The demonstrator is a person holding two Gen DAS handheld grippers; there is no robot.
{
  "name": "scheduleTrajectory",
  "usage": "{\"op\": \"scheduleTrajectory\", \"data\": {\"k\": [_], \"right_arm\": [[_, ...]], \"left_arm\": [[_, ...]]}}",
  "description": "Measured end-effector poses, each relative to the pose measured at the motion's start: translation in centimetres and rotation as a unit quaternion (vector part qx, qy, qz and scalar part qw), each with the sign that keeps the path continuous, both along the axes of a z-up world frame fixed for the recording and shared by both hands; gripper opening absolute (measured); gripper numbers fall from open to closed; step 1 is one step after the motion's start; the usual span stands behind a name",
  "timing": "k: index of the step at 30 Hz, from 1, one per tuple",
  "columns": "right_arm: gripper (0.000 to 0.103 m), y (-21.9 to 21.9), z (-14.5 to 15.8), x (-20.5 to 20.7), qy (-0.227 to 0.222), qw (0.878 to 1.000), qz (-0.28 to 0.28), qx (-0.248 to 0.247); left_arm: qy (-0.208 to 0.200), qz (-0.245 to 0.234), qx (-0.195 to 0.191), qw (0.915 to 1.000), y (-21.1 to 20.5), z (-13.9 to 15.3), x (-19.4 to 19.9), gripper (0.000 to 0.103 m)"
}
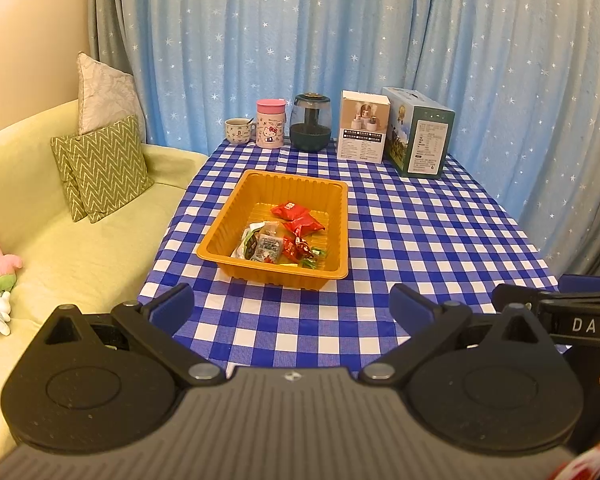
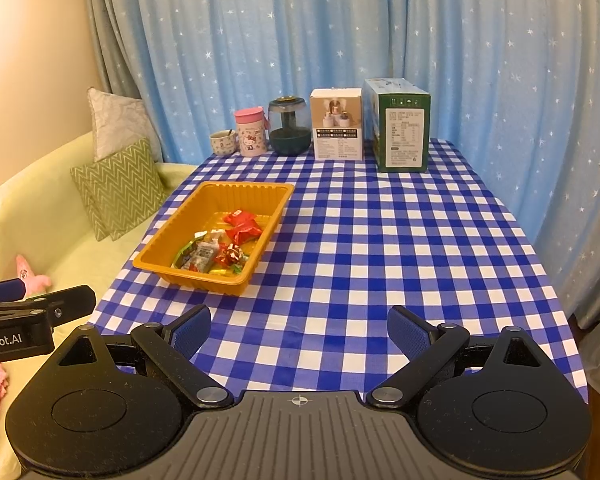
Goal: Organize snacks
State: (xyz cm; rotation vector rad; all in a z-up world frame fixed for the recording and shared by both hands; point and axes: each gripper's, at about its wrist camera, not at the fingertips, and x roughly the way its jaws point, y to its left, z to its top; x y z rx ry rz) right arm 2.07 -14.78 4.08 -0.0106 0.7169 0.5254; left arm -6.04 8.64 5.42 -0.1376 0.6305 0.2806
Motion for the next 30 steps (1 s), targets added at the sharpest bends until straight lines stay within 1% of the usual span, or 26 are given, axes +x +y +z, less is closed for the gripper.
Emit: {"op": "scheduleTrajectory", "data": {"k": [25, 30], "right_arm": [[0.094, -0.04, 0.05, 0.08, 0.001, 1.000, -0.002, 0.001], [0.094, -0.06, 0.03, 0.09, 0.002, 1.000, -0.001, 0.002]], "left_arm": [[0.001, 0.000, 0.001, 1.0000, -0.11, -0.10, 0.05, 0.103], [0.001, -0.002, 0.001, 1.0000, -0.31, -0.53, 0.02, 0.103]]}}
